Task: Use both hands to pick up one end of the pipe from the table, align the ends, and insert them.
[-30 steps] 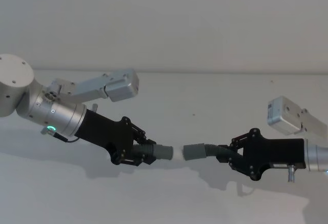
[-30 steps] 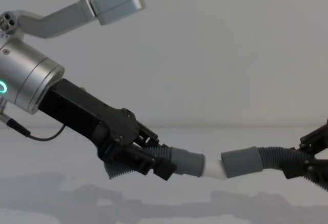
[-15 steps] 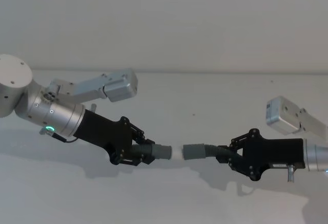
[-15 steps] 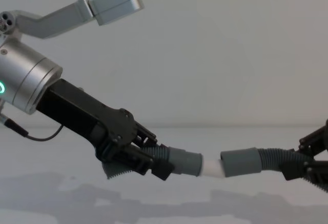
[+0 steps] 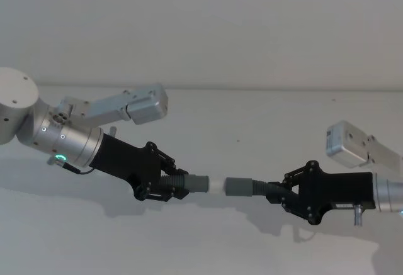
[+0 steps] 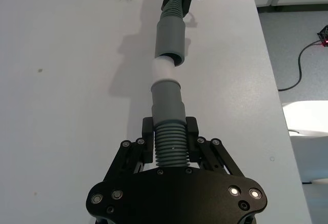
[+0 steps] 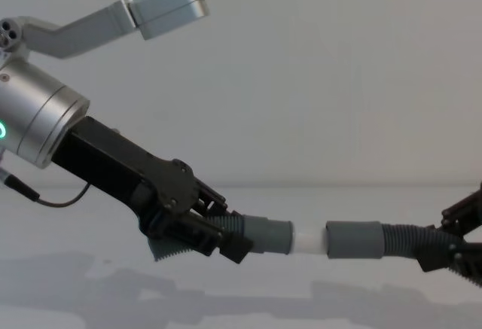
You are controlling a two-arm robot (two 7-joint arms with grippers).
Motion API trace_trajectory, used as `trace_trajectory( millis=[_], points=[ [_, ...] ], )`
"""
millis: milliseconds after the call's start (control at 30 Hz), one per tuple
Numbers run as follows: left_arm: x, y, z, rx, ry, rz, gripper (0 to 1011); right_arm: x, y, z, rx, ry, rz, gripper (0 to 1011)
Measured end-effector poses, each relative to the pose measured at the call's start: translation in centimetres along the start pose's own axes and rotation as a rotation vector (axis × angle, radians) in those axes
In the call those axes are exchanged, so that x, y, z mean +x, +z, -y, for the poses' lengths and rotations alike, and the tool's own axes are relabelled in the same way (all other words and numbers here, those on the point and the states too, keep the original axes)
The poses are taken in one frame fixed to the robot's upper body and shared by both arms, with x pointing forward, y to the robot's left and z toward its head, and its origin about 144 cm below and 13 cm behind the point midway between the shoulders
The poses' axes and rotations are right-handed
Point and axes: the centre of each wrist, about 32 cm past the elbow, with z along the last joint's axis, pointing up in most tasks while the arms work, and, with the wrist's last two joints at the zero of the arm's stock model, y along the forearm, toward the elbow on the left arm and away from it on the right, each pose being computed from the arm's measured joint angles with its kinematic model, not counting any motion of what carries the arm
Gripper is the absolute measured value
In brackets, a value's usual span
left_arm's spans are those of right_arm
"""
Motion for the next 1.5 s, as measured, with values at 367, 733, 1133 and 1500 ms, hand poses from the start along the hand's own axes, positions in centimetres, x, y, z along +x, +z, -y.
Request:
trace_trajectory(
  millis=[367,733,1133,1500],
  points=[
    [0.03,-0.08,-0.07,0.005,0.008,-0.007,343,-0.04,-0.05,0.03,-0.007,0.001,0.001,144],
    [0.07,-0.11,-0.04,0.007,0.006,-0.010,345,-0.02,-0.10,0.01,-0.011,-0.012,-0.010,144],
    [0.12,-0.08,0.16,-0.003,0.003,-0.004,343,-0.01,-0.09,-0.19,-0.016,-0.023,-0.019,144],
    [0.22,-0.05,0.34,-0.010,0.003,0.000,345,-0.10,-0.20,-0.26,-0.022,-0.018,-0.021,145]
  ],
)
